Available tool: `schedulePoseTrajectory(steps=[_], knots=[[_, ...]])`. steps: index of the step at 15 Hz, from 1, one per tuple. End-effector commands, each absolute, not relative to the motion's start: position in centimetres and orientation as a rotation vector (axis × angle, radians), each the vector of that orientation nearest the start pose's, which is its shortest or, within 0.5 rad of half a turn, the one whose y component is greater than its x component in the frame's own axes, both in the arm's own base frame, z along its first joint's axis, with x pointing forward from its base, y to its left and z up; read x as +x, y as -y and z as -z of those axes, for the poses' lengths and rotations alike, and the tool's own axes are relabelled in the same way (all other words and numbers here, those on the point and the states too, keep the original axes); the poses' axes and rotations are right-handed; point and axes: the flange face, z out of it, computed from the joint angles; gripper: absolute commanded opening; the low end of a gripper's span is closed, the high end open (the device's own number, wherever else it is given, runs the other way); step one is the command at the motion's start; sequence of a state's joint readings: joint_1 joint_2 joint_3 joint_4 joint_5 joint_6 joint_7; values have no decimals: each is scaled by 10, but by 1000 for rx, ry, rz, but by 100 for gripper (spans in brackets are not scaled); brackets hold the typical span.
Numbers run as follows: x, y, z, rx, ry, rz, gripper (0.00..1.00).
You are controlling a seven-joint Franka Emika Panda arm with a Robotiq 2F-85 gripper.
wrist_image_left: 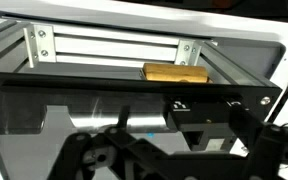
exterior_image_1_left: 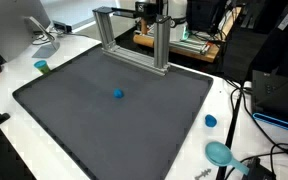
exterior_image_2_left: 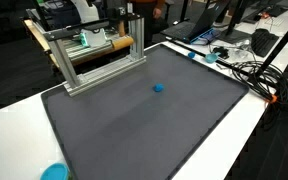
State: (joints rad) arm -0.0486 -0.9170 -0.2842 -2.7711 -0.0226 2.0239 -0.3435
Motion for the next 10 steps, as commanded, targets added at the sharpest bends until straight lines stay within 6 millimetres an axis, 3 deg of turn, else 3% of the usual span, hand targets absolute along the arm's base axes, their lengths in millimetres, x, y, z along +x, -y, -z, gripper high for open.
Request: schedulePoseTrajectory(steps=[1,2,5,7,10], knots=[[284,96,-463,-2969,164,299,100],[284,96,-463,-2969,164,299,100],[290,71,-477,-3086,18,330,100],[294,42,-487,-3163,-60,374,100],[301,4,-484,-3237,-140,356,100]])
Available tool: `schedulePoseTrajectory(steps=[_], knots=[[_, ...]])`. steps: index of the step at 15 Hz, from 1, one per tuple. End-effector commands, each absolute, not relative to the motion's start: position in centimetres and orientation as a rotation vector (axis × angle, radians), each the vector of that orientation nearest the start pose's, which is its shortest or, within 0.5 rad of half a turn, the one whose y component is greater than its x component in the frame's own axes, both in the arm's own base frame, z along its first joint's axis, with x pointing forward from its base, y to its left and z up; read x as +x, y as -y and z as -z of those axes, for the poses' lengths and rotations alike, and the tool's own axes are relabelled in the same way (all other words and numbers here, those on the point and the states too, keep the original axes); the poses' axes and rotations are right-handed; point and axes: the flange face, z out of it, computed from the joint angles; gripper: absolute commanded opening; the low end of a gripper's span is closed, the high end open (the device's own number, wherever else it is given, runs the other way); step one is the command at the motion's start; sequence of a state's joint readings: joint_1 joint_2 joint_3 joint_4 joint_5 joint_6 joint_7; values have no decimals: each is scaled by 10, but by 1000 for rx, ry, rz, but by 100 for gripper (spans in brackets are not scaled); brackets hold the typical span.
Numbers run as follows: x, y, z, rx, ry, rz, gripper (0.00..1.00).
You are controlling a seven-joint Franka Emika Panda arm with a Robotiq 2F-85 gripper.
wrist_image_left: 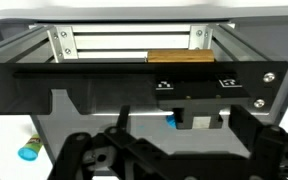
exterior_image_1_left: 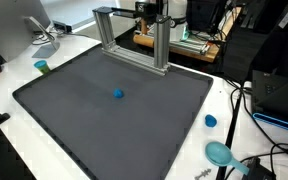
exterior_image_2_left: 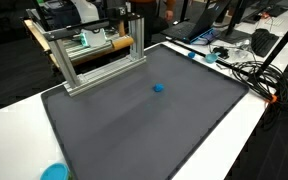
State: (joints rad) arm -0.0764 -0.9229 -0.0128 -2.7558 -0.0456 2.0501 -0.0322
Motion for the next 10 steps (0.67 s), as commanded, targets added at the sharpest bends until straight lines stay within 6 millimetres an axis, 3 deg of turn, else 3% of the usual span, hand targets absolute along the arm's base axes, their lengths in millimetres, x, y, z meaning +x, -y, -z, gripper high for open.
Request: schedulePoseTrajectory(steps=[1,10], knots=[[303,-3,-479,-3245,-168,338,100],[302,-3,-485,-3193,-91,359,100]])
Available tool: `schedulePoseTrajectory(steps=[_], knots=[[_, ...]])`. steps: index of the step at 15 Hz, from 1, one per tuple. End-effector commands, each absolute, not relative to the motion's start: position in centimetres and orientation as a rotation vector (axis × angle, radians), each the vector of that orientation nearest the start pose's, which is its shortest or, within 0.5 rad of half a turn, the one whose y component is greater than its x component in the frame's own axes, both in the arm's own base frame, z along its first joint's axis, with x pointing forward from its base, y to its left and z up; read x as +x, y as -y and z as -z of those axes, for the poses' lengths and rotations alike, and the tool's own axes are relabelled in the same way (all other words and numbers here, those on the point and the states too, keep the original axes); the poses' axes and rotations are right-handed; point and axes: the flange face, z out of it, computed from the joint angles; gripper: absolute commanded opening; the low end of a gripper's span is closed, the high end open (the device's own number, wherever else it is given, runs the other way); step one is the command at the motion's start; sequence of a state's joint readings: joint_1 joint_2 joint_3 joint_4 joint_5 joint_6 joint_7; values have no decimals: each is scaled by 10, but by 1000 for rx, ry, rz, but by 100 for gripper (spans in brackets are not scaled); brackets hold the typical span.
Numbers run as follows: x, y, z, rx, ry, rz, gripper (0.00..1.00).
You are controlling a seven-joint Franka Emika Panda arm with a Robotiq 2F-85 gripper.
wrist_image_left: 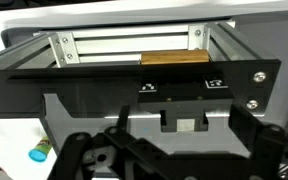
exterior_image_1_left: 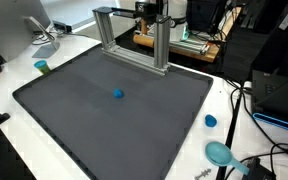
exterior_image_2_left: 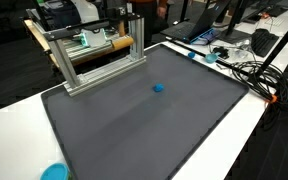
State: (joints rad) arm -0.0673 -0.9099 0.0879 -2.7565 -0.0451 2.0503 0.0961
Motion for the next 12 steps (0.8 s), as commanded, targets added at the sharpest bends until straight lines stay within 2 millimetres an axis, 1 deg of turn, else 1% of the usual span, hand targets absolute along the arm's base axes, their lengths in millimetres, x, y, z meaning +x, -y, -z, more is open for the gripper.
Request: schedulePoseTrajectory(steps=[1,4,8,10,12], knots=[[302,-4,-486,-3191,-63,365,100],[306,-7,-486,-3151,-14,378,100],[317,-18,-484,-3190,-103,474,100],[323,-19,-477,-3198,-108,469,100],[329,-16,-469,-3201,-141,435,100]])
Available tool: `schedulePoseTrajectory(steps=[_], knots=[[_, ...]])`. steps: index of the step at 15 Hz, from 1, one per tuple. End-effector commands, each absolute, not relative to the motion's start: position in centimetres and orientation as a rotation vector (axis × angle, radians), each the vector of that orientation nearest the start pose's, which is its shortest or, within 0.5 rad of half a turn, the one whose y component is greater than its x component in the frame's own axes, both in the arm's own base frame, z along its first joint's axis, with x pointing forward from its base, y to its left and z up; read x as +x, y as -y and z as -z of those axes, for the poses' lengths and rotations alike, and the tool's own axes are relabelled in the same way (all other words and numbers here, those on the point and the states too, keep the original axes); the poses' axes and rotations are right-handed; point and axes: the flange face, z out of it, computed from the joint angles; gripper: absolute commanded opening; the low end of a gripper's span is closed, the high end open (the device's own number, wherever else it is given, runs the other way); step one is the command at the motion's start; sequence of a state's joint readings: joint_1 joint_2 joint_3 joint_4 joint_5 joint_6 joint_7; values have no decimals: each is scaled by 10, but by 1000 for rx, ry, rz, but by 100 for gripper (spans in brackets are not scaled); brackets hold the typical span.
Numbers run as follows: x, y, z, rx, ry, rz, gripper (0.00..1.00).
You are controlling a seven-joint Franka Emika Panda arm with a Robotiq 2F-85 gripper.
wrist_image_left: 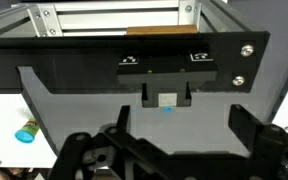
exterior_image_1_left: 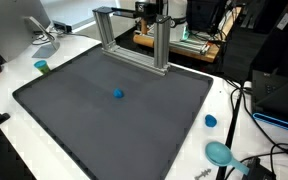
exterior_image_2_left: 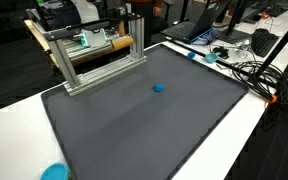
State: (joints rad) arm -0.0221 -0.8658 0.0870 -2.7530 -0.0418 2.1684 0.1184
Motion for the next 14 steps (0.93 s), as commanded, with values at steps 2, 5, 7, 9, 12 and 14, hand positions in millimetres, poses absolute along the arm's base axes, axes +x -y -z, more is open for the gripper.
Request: schedulePoseTrajectory(steps=[2,5,7,9,12,14], knots=[[334,-10,-463,-3203,-145,392,100],[338,2,-457,-3188,-132,345,100],[339,7,-454,-3178,-124,325,100],[339,9,-452,-3177,-103,315,100],[338,5,-449,-3185,-76,301,100],[338,2,-446,-3189,-111,293,100]])
